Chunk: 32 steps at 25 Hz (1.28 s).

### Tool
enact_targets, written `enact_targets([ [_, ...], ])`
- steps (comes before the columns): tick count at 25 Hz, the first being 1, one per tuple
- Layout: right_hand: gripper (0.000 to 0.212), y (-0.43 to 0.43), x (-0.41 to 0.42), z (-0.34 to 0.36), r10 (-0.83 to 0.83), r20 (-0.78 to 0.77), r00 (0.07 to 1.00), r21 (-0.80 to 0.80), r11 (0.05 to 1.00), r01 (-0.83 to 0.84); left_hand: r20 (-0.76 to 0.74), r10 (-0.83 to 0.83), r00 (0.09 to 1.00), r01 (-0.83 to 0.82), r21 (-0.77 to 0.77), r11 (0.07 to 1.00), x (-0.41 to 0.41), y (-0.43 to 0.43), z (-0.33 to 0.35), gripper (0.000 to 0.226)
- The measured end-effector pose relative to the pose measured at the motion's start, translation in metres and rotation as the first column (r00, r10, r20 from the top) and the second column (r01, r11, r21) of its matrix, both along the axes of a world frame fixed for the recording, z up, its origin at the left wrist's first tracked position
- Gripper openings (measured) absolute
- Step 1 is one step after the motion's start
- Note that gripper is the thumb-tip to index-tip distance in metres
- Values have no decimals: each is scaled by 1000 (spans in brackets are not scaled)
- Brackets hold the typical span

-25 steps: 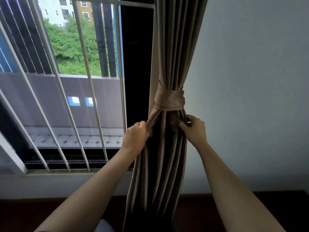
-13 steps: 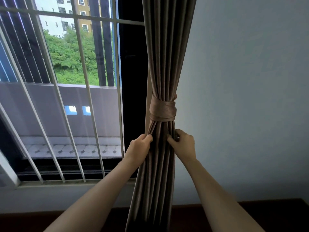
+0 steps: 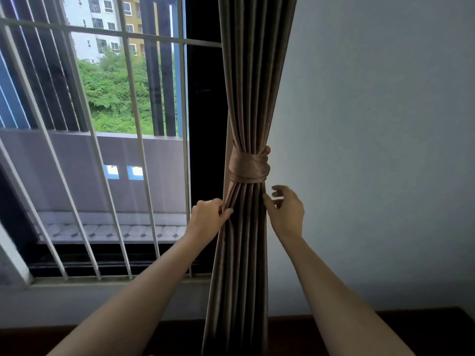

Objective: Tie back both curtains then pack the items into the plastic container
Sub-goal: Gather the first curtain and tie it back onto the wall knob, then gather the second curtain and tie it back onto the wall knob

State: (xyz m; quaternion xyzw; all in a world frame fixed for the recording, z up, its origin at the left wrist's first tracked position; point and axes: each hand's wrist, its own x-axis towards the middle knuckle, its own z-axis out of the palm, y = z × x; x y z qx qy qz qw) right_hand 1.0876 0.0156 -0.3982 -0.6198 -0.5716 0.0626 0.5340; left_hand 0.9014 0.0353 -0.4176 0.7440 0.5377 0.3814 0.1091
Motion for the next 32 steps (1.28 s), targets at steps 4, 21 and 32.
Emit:
enact_targets([
  [4,8,-6,-39,-7,87,73,994,217,971,-101,24,39,999,-42,169,985,-33,7,6,23],
  [21,99,94,-441,60,873,393,290,-414,449,-792,-534,569,626,-736,-165,656,-423,-25,86,73],
  [32,74,27,-786,98,900,436,-5,-422,200,-884,-676,686,269,-944,-45,326,-710,-145,140,63],
])
